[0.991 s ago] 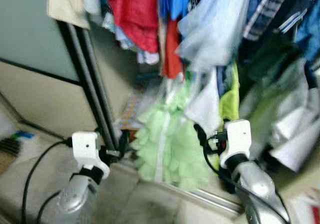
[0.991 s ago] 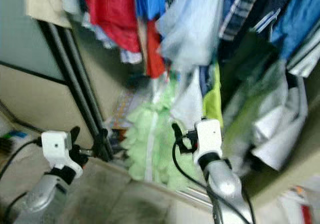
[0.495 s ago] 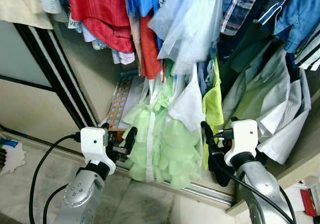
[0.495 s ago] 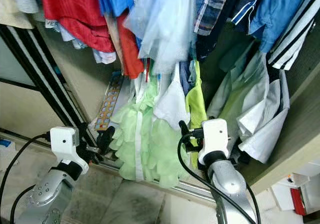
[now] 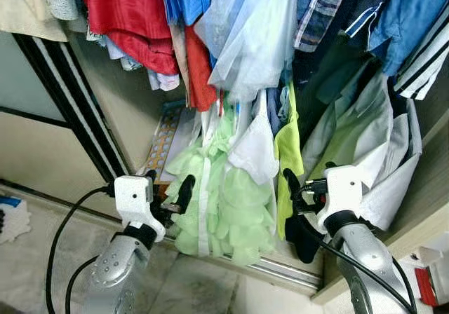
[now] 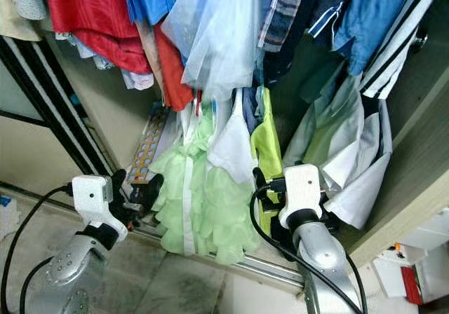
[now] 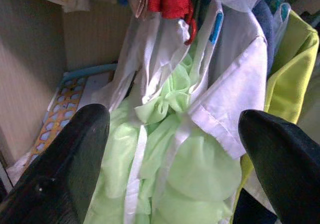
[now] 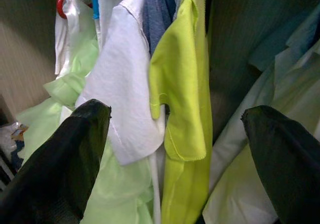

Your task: Clean up the room

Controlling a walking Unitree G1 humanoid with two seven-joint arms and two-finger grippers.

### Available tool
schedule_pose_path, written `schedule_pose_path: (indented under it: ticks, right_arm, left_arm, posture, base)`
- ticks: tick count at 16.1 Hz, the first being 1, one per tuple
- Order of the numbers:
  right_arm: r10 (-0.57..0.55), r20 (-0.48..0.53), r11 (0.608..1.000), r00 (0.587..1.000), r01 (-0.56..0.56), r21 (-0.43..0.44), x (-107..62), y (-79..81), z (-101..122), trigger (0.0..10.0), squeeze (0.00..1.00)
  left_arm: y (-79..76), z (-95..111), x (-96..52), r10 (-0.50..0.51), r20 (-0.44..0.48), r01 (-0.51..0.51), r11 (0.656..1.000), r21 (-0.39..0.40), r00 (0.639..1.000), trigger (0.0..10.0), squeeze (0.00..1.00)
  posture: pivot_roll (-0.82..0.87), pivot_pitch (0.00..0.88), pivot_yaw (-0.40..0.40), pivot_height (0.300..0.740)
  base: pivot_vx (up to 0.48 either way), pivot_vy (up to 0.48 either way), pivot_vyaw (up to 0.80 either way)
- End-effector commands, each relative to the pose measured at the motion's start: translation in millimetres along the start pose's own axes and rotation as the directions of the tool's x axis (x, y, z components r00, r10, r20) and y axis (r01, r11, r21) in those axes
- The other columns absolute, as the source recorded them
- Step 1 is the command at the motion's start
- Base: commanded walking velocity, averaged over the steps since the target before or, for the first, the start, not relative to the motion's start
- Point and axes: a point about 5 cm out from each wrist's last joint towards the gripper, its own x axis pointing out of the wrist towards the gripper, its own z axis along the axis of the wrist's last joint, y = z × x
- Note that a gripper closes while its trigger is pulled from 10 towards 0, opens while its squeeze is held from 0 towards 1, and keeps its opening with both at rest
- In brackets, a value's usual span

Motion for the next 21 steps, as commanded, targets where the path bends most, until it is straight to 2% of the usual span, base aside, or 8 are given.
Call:
schedule_pose_path:
  ticks: [1, 4, 17, 18, 21]
  right_arm:
    - [-0.004, 0.012, 1.0, 1.0, 0.004, 0.0, 0.1, 1.4, 2.1, 10.0, 0.0]
    - [-0.007, 0.012, 1.0, 1.0, 0.007, 0.0, 0.1, 0.5, 2.3, 10.0, 0.0]
    - [0.007, 0.008, 1.0, 1.0, -0.007, -0.007, -1.6, 2.5, 2.3, 10.0, 0.0]
    - [0.007, -0.005, 1.0, 1.0, -0.007, 0.024, -1.8, 2.7, 0.9, 10.0, 0.0]
    - [0.015, 0.01, 1.0, 1.0, -0.015, 0.009, -2.5, 2.8, 2.3, 10.0, 0.0]
  left_arm:
    - [-0.9, 1.7, -1.4, -0.026, 0.01, 0.026, 1.0, -0.004, 1.0, 10.0, 0.0]
    - [-4.6, 2.4, -1.1, -0.059, 0.018, 0.059, 0.998, -0.019, 0.998, 10.0, 0.0]
    - [-5.1, 2.4, -1.4, -0.074, 0.014, 0.074, 0.997, -0.028, 0.997, 10.0, 0.0]
    - [-5.3, 2.3, -1.5, -0.075, 0.013, 0.075, 0.997, -0.028, 0.997, 10.0, 0.0]
    - [-5.4, 1.8, -1.4, -0.073, 0.009, 0.074, 0.997, -0.029, 0.997, 10.0, 0.0]
  posture:
    - [-0.08, 0.034, 0.019, 0.74]
    - [-0.08, 0.037, 0.019, 0.74]
    - [-0.09, 0.046, 0.019, 0.74]
    - [-0.09, 0.05, 0.018, 0.74]
    - [-0.09, 0.05, 0.018, 0.74]
  base:
    - [0.0, 0.0, 0.0]
    - [0.0, 0.0, 0.0]
    - [0.284, 0.0, 0.0]
    - [0.292, 0.0, -0.8]
    - [0.161, 0.0, -0.41]
